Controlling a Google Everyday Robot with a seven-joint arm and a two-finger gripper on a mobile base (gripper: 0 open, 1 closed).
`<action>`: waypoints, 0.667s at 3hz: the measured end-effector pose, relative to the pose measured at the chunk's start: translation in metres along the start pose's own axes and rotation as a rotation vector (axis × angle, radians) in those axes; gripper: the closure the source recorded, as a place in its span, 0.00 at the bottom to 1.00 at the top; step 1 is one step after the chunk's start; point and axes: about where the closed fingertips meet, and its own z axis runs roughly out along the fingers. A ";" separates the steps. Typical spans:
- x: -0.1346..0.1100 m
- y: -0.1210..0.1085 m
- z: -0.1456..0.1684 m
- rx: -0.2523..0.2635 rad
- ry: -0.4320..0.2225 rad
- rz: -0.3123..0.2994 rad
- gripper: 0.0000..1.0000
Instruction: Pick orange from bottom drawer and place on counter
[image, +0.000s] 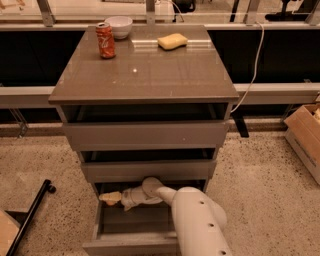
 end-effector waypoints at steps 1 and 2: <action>0.000 0.000 0.000 0.000 0.000 0.000 0.00; -0.001 0.000 0.005 -0.010 -0.032 0.002 0.00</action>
Offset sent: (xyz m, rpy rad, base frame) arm 0.0076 0.0070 -0.0034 0.0333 -0.0475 -0.0873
